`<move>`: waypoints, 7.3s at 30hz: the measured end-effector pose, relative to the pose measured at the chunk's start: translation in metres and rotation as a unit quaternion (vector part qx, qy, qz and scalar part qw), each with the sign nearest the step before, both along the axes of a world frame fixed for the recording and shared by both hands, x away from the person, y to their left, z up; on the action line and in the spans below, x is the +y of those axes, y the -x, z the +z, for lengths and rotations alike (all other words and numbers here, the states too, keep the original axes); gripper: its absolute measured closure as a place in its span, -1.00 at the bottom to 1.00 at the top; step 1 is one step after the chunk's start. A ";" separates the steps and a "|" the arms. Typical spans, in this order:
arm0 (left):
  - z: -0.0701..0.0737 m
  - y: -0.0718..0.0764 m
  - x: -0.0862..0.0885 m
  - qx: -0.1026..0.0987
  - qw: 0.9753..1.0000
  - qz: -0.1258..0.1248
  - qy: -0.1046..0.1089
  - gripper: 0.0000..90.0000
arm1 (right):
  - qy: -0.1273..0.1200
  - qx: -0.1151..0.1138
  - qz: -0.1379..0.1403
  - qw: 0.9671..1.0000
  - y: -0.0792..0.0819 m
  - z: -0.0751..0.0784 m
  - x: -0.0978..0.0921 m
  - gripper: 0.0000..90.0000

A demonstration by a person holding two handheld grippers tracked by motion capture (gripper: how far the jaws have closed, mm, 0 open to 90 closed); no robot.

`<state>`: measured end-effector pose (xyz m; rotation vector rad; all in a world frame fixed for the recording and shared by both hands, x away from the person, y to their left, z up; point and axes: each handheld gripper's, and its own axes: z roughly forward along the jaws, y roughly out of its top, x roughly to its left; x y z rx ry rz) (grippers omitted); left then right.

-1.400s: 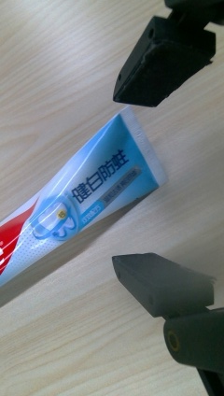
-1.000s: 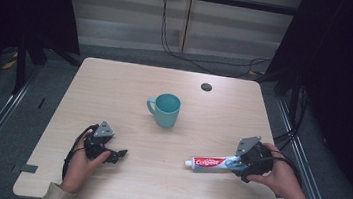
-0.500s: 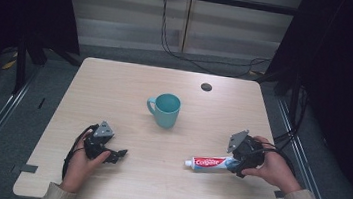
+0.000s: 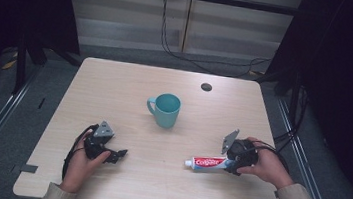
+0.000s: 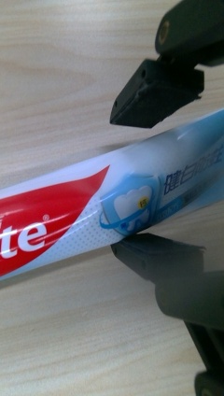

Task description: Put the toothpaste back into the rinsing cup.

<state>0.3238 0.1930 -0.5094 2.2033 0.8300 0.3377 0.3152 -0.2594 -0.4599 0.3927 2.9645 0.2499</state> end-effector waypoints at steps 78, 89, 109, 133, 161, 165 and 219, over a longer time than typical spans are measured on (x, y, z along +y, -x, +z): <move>0.076 -0.010 -0.106 0.003 0.977 -0.184 -0.109 -0.50 | -0.027 0.018 0.040 0.999 -0.015 0.046 0.060 0.65; 0.078 -0.007 -0.128 -0.009 0.969 -0.215 -0.125 -0.41 | -0.034 0.019 0.043 0.998 -0.018 0.045 0.069 0.65; 0.078 -0.006 -0.160 -0.012 0.956 -0.252 -0.151 -0.28 | -0.046 0.011 0.068 0.997 -0.017 0.051 0.082 0.65; 0.068 -0.005 -0.172 0.022 0.941 -0.288 -0.176 0.22 | -0.061 0.003 0.094 0.994 -0.013 0.056 0.091 0.65; 0.071 0.004 -0.165 0.044 0.936 -0.286 -0.202 0.55 | -0.101 -0.008 0.075 0.992 -0.015 0.046 0.091 0.05; 0.068 0.004 -0.163 0.048 0.937 -0.285 -0.194 0.57 | -0.100 -0.013 0.064 0.993 -0.015 0.048 0.086 -0.09; 0.069 -0.005 -0.150 0.050 0.951 -0.282 -0.116 0.45 | -0.101 0.011 0.095 0.990 -0.020 0.005 0.097 0.58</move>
